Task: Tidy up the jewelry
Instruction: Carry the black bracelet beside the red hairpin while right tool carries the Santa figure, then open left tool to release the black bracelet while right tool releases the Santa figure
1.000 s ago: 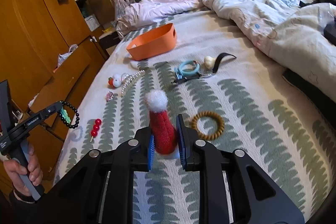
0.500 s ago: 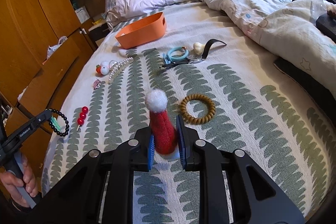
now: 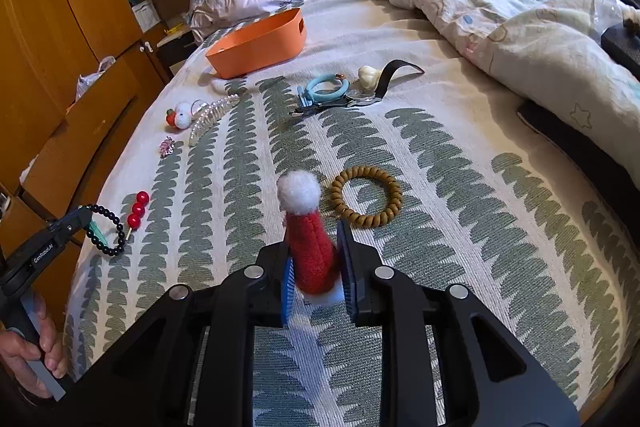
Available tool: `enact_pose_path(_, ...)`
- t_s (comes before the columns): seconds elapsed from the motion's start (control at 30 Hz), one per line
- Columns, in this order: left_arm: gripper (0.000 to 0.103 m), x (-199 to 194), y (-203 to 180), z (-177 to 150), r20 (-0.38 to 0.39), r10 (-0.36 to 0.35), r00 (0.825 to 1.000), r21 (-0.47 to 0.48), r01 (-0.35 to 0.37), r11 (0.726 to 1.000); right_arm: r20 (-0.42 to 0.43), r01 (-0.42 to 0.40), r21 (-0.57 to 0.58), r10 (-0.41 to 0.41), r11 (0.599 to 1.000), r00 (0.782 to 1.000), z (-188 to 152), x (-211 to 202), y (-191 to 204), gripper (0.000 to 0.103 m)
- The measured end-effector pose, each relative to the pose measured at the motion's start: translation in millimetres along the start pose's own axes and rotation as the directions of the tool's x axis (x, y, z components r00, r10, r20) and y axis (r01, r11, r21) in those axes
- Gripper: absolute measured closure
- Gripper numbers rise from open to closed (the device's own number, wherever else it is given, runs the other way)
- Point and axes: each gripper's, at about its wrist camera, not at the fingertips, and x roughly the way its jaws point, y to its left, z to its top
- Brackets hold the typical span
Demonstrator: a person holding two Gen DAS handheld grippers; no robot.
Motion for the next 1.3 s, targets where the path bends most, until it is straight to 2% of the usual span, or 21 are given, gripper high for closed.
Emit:
enact_pose_path(0.1, 0.087, 0.1, -2.6, -0.9, -0.001, 0.006, 1.0, 0.006, -0.006, 1.0, 0.001, 0.003, -0.003, -0.003, 1.0, 1.0, 0.6, -0.3, -0.3, 0.079)
enact_pose_path(0.2, 0.086, -5.8, -6.5, -0.3, 0.033, 0.041, 0.999, 0.029, -0.042, 0.999, 0.003, 0.007, -0.004, -0.007, 1.0, 1.0, 0.3, -1.3, -0.5, 0.078)
enact_pose_path(0.37, 0.081, -10.9, -6.1, 1.5, 0.048, 0.042, 0.998, 0.027, -0.043, 0.999, 0.021, 0.019, -0.004, -0.019, 1.0, 1.0, 1.3, -6.5, -2.0, 0.076)
enact_pose_path(0.43, 0.081, -12.1, -5.8, 2.0, 0.054, 0.047, 0.997, 0.025, -0.048, 0.999, 0.036, 0.026, -0.006, -0.025, 1.0, 0.999, 2.0, -10.2, -2.2, 0.071)
enact_pose_path(0.5, 0.081, -13.7, -6.7, 2.6, 0.059, 0.048, 0.997, 0.025, -0.05, 0.998, 0.057, 0.032, -0.013, -0.031, 0.999, 0.998, 2.6, -14.6, -1.3, 0.057)
enact_pose_path(0.6, 0.081, -16.5, -8.3, 2.9, 0.074, 0.062, 0.995, 0.034, -0.065, 0.997, 0.099, 0.048, -0.029, -0.045, 0.998, 0.994, 3.2, -23.0, 0.9, 0.045)
enact_pose_path(0.87, 0.062, -19.2, -8.0, 4.3, 0.09, 0.069, 0.994, 0.027, -0.072, 0.997, 0.16, 0.033, -0.011, -0.031, 0.999, 0.987, 7.7, -35.3, -2.9, 0.044)
enact_pose_path(0.97, 0.048, -19.6, -7.9, 4.9, 0.098, 0.077, 0.992, 0.027, -0.08, 0.996, 0.174, 0.027, 0.008, -0.028, 1.0, 0.984, 9.7, -37.9, -7.3, 0.044)
enact_pose_path(1.07, 0.042, -20.8, -7.7, 8.2, 0.109, 0.078, 0.991, 0.024, -0.081, 0.996, 0.173, 0.01, 0.02, -0.014, 1.0, 0.985, 14.1, -37.8, -12.2, 0.044)
enact_pose_path(1.13, 0.032, -21.9, -6.4, 13.8, 0.122, 0.08, 0.989, 0.017, -0.082, 0.996, 0.174, 0.006, 0.035, -0.012, 0.999, 0.985, 19.8, -36.9, -16.0, 0.044)
enact_pose_path(1.23, 0.031, -21.6, -6.0, 22.3, 0.136, 0.083, 0.987, 0.013, -0.085, 0.996, 0.173, -0.007, 0.05, -0.002, 0.999, 0.985, 29.7, -32.9, -21.1, 0.044)
enact_pose_path(1.3, 0.025, -19.9, -6.3, 30.6, 0.146, 0.084, 0.986, 0.015, -0.087, 0.996, 0.165, -0.019, 0.062, 0.009, 0.998, 0.986, 38.6, -26.5, -24.5, 0.044)
